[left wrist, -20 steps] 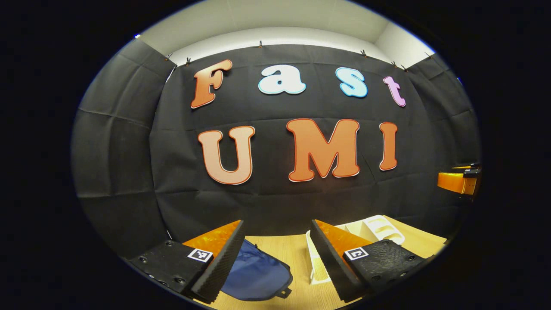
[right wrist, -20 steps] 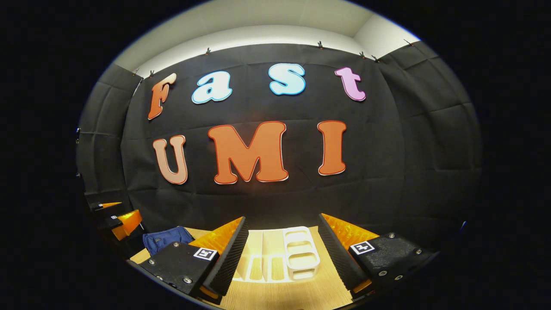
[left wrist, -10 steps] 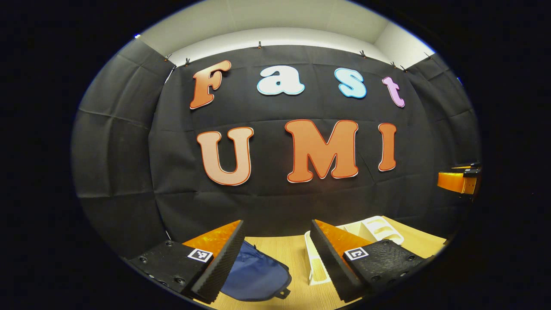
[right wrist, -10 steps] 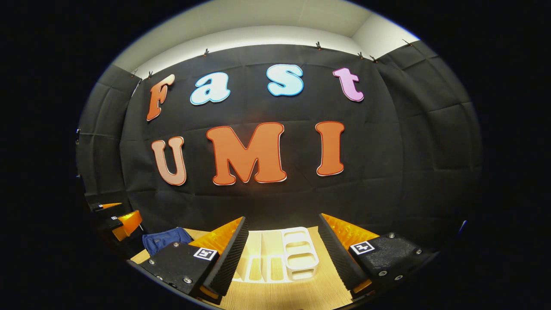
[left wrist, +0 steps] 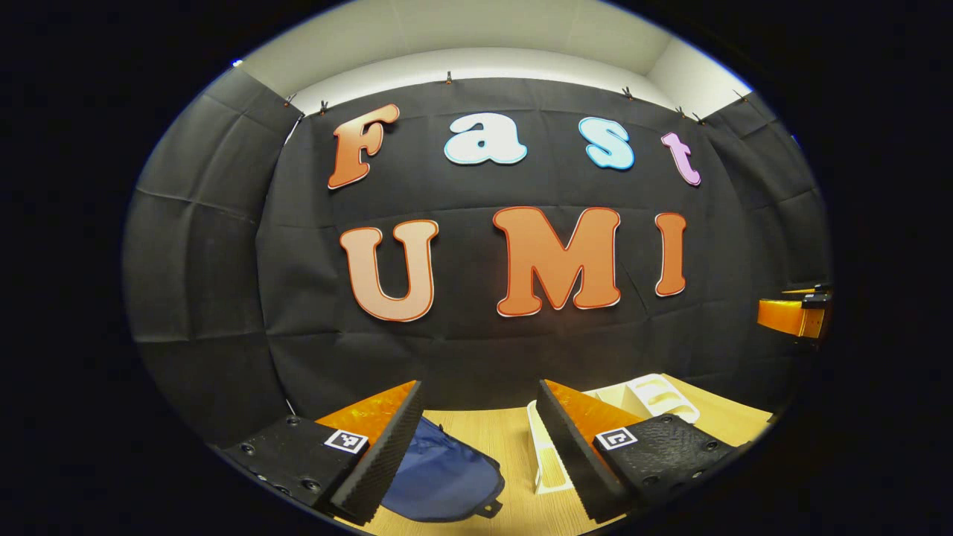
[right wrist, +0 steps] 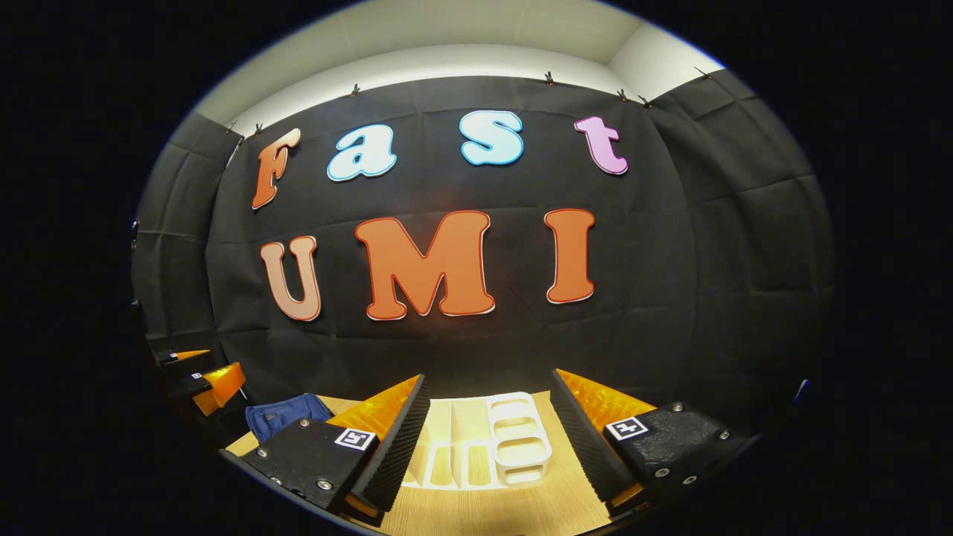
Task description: Open the schoolbag, grab two books from the bookshelf and put them into the schoolbag.
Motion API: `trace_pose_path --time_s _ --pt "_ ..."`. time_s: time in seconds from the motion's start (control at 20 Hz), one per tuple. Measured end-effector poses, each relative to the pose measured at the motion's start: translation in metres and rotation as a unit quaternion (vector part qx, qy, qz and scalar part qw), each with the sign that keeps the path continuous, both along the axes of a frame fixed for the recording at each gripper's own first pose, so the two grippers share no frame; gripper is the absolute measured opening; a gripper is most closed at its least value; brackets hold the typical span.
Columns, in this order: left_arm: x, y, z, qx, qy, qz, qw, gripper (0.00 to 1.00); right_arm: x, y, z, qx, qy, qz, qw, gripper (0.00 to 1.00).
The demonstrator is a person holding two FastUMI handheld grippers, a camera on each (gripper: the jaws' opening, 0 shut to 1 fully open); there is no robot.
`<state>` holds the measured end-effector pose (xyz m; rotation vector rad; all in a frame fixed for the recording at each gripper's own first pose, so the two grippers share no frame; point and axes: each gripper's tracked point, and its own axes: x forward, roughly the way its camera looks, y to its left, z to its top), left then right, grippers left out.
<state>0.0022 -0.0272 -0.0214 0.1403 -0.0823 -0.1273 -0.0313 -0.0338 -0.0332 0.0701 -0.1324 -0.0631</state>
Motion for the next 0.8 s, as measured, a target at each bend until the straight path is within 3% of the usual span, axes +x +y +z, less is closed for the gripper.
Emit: trace_pose_path --time_s 0.05,0.1,0.25,0.3,0.4,0.5,0.6,0.65,0.7,0.8 --pt "0.001 0.0 0.0 0.0 0.0 0.001 1.0 0.99 0.001 0.0 0.0 0.0 0.001 0.001 1.0 1.0" --pt "0.002 0.0 0.0 -0.002 0.0 0.002 1.0 0.95 0.002 0.0 -0.001 -0.001 0.002 0.001 1.0 0.96" --pt "0.006 -0.006 -0.003 -0.005 0.003 0.0 1.0 0.95 0.003 -0.001 -0.001 -0.001 0.002 -0.002 1.0 0.96" --pt "0.007 -0.007 -0.003 -0.006 0.002 0.0 1.0 1.0 0.003 -0.003 -0.001 -0.001 0.002 -0.003 1.0 0.96" --pt "0.009 -0.01 -0.004 -0.007 0.0 -0.001 1.0 1.0 0.003 -0.005 -0.002 0.0 0.003 -0.007 1.0 1.0" --pt "0.012 -0.011 -0.003 -0.009 0.0 -0.002 1.0 0.95 0.003 -0.009 -0.003 -0.001 0.003 -0.011 1.0 0.96" --pt "0.014 -0.012 -0.002 -0.012 -0.001 -0.003 1.0 0.95 0.004 -0.012 -0.004 -0.003 0.005 -0.017 1.0 1.0" --pt "0.016 -0.013 -0.001 -0.014 -0.002 -0.004 1.0 0.99 0.003 -0.014 -0.004 -0.003 0.006 -0.019 1.0 1.0" --pt "0.018 -0.014 -0.001 -0.016 -0.003 -0.006 1.0 0.95 0.004 -0.015 -0.003 -0.003 0.005 -0.021 1.0 1.0" --pt "0.022 -0.016 -0.001 -0.013 -0.003 -0.007 1.0 0.99 0.005 -0.016 -0.001 -0.002 0.002 -0.024 1.0 0.96"
